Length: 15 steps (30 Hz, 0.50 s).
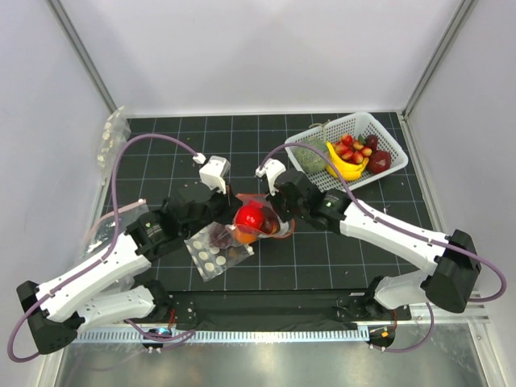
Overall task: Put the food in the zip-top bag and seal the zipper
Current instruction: Zip the zipper food storage bag at the center of the board.
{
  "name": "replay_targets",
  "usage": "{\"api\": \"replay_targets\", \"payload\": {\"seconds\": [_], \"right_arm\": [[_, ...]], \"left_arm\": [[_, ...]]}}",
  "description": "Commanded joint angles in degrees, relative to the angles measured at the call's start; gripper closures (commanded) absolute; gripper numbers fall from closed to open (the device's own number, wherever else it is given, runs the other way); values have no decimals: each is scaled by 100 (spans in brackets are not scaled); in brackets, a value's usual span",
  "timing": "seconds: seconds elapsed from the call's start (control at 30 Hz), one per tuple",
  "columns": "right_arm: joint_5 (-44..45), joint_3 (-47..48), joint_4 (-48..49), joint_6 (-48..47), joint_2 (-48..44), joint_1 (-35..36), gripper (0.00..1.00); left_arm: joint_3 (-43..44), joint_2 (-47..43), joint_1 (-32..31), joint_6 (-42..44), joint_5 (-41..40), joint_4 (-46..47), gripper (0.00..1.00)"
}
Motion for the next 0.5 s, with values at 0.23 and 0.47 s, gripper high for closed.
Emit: {"api": "replay_targets", "payload": {"seconds": [0.23, 0.47], "right_arm": [[1060, 1127, -1357, 1214, -1092, 63, 99], [1738, 1287, -1710, 1154, -794, -33, 99]], "left_arm": [[-85, -194, 24, 241, 515, 666, 65], [-621, -317, 24, 496, 973, 1492, 27]]}}
